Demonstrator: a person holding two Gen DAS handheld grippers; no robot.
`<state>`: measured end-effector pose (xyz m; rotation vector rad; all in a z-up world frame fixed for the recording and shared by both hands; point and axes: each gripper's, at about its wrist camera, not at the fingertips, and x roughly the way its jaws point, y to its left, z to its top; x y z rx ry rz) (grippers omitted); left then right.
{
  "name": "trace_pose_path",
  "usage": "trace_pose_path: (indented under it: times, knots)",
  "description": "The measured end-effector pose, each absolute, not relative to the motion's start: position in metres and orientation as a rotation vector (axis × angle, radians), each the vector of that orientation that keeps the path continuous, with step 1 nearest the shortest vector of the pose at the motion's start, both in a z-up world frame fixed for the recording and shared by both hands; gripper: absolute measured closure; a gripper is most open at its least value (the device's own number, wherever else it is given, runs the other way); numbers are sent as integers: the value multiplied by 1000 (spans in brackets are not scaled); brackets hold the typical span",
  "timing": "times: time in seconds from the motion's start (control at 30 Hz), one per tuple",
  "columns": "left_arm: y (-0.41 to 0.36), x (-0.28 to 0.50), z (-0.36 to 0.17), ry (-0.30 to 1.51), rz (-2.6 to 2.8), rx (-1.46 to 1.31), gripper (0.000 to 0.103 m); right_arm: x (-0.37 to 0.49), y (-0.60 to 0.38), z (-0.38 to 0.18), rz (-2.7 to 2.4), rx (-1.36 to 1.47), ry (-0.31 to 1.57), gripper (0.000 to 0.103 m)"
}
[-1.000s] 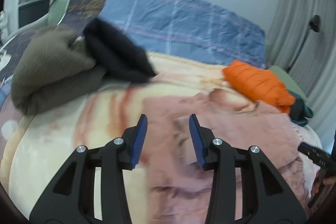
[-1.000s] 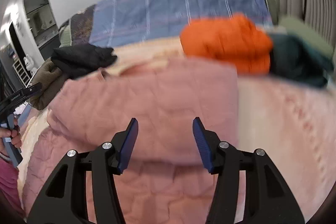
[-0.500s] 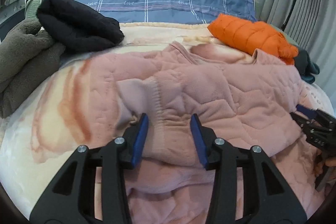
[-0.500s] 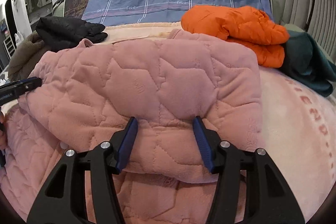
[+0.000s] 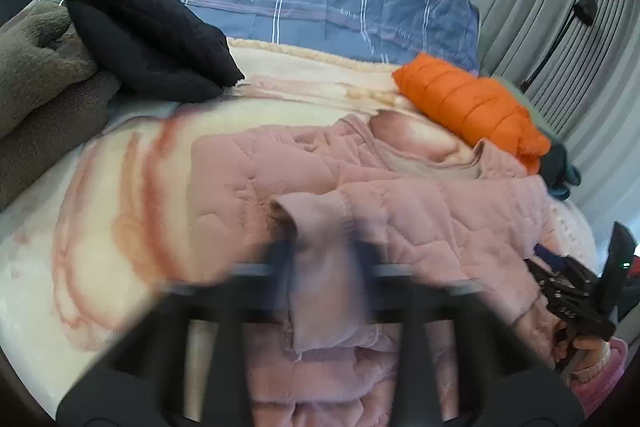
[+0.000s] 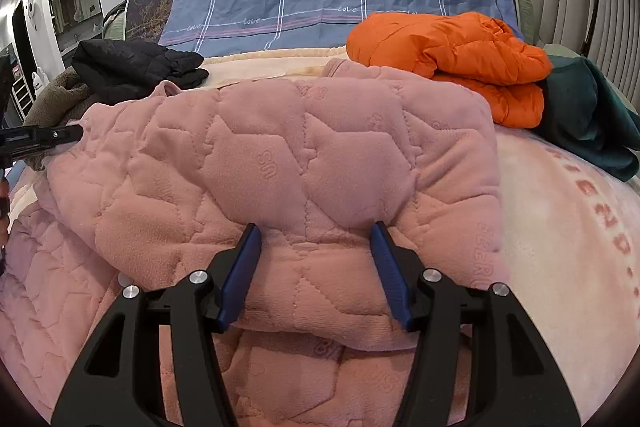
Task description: Fold large clothes
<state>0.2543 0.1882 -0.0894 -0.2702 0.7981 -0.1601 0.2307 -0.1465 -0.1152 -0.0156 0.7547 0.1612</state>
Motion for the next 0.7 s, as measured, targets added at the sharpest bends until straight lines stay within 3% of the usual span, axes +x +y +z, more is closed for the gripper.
trace_pose_path:
  times: [0.2,0.37,0.47,0.53,0.63,0.7]
  knots:
    - [220,248,-67,719,140,-179,103,231,-147,-115,163,-13,751,44]
    - [229,220,-53,660,6,-281,102,231,-146,-115,162,-16,750,44]
    - [189,210,-52,667,-123,-219,88,231,-146,-115,161,-17,750,44]
    - [156,214,-69,732,-182,-141,68,231,-146,-115,160,-18,750,44]
    - [126,224,-112,813,-115,28,67,231,-146,-115,160,-19,749,44]
    - [121,221,-117,773,-98,48,67,231,-144,-115,155,-26,747,44]
